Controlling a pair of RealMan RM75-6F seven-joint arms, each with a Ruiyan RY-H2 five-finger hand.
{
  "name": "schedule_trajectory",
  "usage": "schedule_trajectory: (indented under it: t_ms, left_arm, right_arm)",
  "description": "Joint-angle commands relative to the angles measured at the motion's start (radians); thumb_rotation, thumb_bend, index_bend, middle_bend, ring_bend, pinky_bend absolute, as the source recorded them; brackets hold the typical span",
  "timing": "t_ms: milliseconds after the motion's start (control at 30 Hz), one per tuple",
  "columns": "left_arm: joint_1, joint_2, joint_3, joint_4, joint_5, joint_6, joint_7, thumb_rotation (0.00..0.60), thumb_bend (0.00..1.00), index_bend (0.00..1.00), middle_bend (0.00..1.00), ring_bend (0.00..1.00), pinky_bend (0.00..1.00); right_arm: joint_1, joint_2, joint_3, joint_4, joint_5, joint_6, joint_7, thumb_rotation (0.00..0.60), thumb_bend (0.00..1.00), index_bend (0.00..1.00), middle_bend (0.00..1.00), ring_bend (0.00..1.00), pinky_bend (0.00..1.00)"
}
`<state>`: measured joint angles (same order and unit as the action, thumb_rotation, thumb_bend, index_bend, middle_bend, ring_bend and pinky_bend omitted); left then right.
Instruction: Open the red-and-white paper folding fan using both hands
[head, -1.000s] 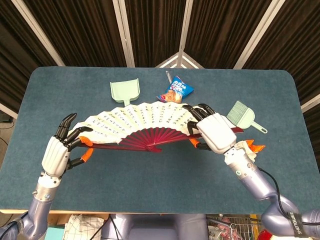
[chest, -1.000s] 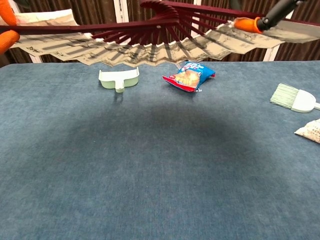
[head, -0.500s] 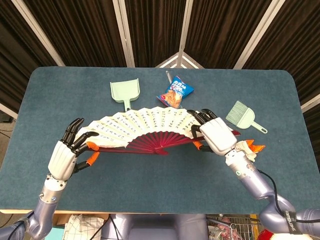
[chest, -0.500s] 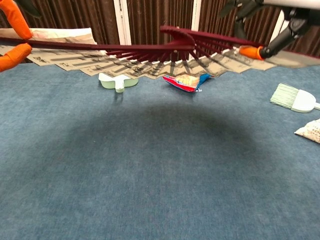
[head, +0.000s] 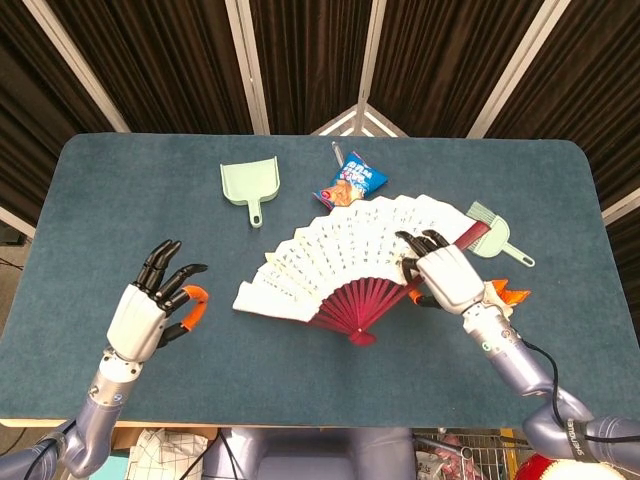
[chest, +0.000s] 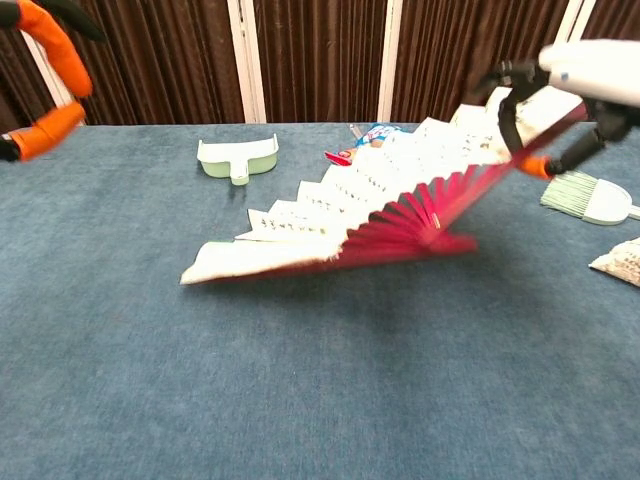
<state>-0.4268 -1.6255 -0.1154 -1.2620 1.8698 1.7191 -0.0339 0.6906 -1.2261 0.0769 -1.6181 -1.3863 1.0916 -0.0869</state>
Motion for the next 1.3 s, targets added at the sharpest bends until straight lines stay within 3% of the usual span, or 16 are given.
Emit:
schedule_trajectory:
  t_ms: [33, 133, 200, 400, 533, 767, 1033, 1200, 1300]
  left_arm:
    - [-0.001, 0.003, 0.003, -0.004, 0.000, -0.001, 0.002, 0.600, 0.54, 0.29, 0.19, 0.00, 0.08]
    - [-0.002, 0.009, 0.004, -0.013, 0.002, 0.005, 0.005, 0.600, 0.53, 0.14, 0.14, 0.00, 0.08]
    - [-0.002, 0.015, 0.001, -0.025, 0.004, 0.016, 0.004, 0.600, 0.53, 0.11, 0.13, 0.00, 0.08]
    - [0.009, 0.059, -0.004, -0.079, -0.003, 0.032, 0.020, 0.600, 0.53, 0.10, 0.11, 0.00, 0.08]
    - [0.025, 0.097, -0.004, -0.106, -0.012, 0.045, 0.026, 0.600, 0.53, 0.10, 0.09, 0.00, 0.08]
    - [0.065, 0.172, 0.012, -0.158, -0.037, 0.061, 0.010, 0.600, 0.53, 0.09, 0.09, 0.00, 0.08]
    - [0.141, 0.249, 0.058, -0.160, -0.094, 0.060, 0.023, 0.600, 0.53, 0.09, 0.09, 0.00, 0.08]
    - [0.202, 0.303, 0.100, -0.167, -0.201, -0.026, 0.112, 0.600, 0.53, 0.14, 0.09, 0.00, 0.08]
    - [0.222, 0.323, 0.110, -0.177, -0.260, -0.074, 0.150, 0.600, 0.53, 0.15, 0.09, 0.00, 0.08]
  right_arm:
    - [0.000, 0.025, -0.024, -0.001, 0.024, -0.056, -0.071, 0.600, 0.48, 0.30, 0.12, 0.16, 0.10]
    - [0.008, 0.049, -0.037, -0.010, 0.077, -0.101, -0.201, 0.600, 0.45, 0.18, 0.09, 0.13, 0.09]
    - [0.010, 0.059, -0.041, -0.022, 0.128, -0.120, -0.282, 0.600, 0.44, 0.13, 0.09, 0.13, 0.09]
    - [0.005, 0.080, -0.046, -0.052, 0.263, -0.137, -0.420, 0.600, 0.40, 0.01, 0.08, 0.13, 0.09]
    - [0.005, 0.107, -0.058, -0.074, 0.341, -0.142, -0.504, 0.600, 0.39, 0.00, 0.08, 0.13, 0.09]
    - [0.002, 0.141, -0.077, -0.132, 0.446, -0.118, -0.609, 0.600, 0.25, 0.00, 0.08, 0.13, 0.09]
    - [-0.085, 0.170, -0.079, -0.213, 0.285, 0.062, -0.537, 0.600, 0.25, 0.00, 0.08, 0.13, 0.09]
    - [-0.213, 0.178, -0.130, -0.254, 0.073, 0.246, -0.405, 0.600, 0.25, 0.06, 0.08, 0.16, 0.09]
    - [-0.309, 0.153, -0.168, -0.224, -0.049, 0.381, -0.294, 0.600, 0.25, 0.08, 0.08, 0.19, 0.09]
